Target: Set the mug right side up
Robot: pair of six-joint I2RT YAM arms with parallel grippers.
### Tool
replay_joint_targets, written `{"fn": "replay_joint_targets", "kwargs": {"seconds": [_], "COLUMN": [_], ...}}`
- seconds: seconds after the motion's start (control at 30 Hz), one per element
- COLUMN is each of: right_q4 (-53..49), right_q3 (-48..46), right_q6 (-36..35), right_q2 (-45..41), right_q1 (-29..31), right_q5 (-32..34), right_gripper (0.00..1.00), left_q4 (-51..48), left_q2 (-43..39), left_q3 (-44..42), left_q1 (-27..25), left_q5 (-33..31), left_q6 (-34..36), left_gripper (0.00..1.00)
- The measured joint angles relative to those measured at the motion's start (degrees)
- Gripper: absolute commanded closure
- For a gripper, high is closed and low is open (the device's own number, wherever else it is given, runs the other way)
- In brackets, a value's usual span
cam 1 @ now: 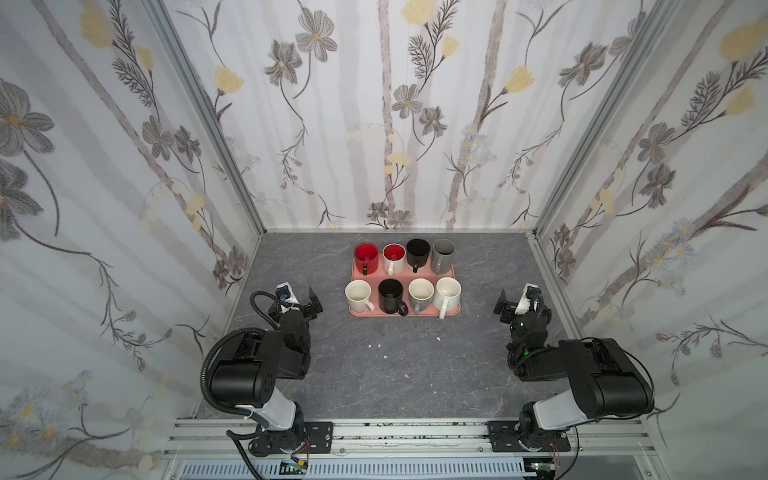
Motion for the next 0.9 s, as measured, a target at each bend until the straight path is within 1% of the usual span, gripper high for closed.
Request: {"fn": "replay_joint_targets", "kwargs": {"seconds": [0.9], "right_q4": [1.33], "right_q3": [-0.35], "right_q6": [0.50], "right_q2": [0.00], "right_q1": [0.02], "right_q5": [0.28], "right_gripper": [0.00], "left_q4": [0.00], "left_q2": [0.02], "left_q3": [0.00], "left_q1": [0.00], "left_q5": [0.00], "left_q6": [0.00], "left_gripper": [0.00]}}
